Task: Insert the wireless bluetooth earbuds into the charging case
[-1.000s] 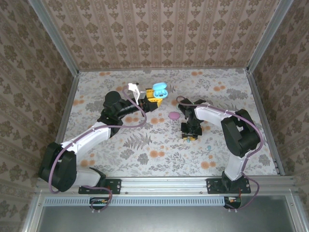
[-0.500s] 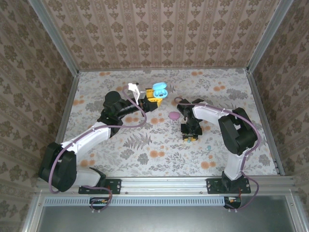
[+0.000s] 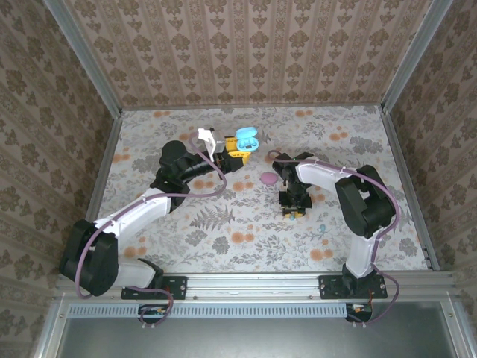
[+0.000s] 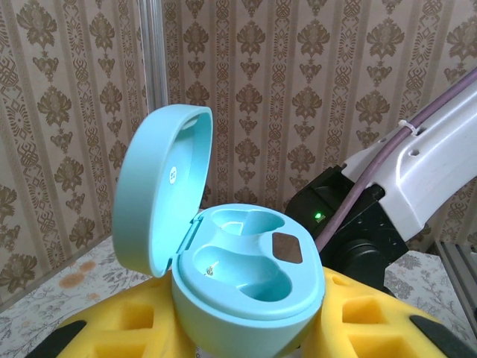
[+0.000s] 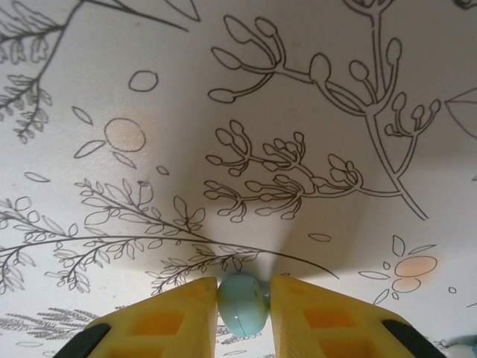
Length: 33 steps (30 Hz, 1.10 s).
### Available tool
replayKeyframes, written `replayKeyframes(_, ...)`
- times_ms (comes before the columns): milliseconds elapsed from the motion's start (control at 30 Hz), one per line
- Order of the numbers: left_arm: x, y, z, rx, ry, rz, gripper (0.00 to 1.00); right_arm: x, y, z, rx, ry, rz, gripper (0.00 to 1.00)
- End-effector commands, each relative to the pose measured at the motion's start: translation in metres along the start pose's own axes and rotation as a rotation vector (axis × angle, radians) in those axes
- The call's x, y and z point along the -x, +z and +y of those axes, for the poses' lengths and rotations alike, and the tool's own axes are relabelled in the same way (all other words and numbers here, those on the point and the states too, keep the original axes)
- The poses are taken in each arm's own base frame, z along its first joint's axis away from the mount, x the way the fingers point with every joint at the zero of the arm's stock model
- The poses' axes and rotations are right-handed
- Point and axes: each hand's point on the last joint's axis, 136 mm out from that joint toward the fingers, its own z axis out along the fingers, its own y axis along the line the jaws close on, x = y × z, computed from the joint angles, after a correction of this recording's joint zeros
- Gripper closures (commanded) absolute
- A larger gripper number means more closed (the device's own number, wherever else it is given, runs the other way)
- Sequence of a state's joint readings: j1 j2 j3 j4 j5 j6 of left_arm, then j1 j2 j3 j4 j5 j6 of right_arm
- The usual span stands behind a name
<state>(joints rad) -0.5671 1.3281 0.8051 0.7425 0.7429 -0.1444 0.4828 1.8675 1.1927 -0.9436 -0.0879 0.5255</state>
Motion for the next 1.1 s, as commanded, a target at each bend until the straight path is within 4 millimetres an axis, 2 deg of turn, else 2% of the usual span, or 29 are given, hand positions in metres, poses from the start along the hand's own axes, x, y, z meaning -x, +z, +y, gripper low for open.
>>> replayKeyframes(0, 0.0088, -0.0058, -0.0008, 0.011, 0.034, -0.02, 0.67, -0.0011, -0.0018, -0.0046, -0.044, -0.017, 0.011, 0.75)
replayKeyframes(300, 0.0093, -0.0047, -0.0006, 0.007, 0.031, -0.019, 0.67, 0.0002, -0.001, -0.0047, -0.047, -0.022, 0.005, 0.76)
replayKeyframes(1067, 0.0097, -0.0036, -0.0002, 0.003, 0.029, -0.019, 0.67, 0.0054, 0.0019, -0.0024, -0.047, -0.044, 0.009, 0.69)
